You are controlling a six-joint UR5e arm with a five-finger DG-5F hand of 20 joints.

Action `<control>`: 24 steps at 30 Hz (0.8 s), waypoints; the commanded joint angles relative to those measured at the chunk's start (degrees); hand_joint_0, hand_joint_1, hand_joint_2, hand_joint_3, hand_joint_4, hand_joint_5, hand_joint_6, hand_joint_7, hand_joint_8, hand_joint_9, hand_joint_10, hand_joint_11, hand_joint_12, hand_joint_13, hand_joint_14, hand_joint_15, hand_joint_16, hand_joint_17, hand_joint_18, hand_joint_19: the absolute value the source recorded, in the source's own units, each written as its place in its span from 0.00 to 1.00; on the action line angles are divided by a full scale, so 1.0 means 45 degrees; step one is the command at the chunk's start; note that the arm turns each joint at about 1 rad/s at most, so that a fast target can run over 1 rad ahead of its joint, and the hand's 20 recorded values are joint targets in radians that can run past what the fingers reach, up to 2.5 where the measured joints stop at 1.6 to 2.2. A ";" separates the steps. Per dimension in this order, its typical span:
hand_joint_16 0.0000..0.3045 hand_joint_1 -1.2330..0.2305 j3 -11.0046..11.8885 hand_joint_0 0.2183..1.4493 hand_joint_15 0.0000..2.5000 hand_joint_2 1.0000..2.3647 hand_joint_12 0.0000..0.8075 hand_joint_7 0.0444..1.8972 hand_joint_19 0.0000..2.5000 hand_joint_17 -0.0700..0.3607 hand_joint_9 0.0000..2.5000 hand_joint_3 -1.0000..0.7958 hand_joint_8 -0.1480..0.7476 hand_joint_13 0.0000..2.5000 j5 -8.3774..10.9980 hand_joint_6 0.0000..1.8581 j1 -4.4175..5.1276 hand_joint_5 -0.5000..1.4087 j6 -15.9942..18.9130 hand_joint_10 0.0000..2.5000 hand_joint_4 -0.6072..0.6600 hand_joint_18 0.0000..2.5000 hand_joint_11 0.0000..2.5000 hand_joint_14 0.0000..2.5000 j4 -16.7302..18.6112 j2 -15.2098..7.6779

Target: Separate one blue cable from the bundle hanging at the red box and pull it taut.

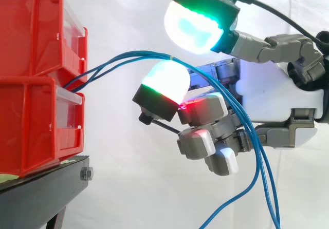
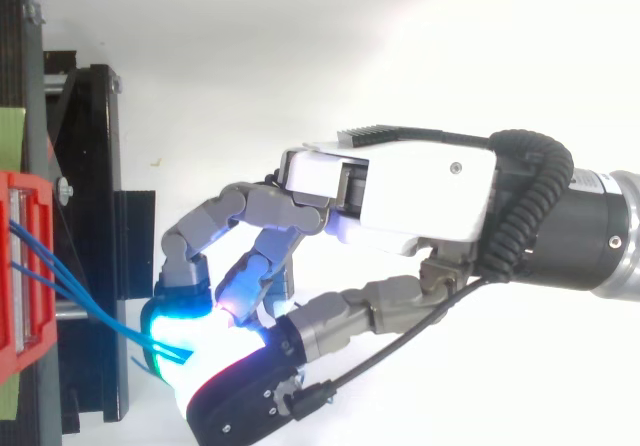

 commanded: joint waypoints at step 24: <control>0.17 0.30 0.0003 0.46 0.36 0.01 0.55 0.61 0.34 0.43 0.29 0.37 0.55 0.33 0.0013 0.50 0.0000 0.14 -0.0024 0.01 0.48 0.39 0.44 0.01 -0.0105 -0.0002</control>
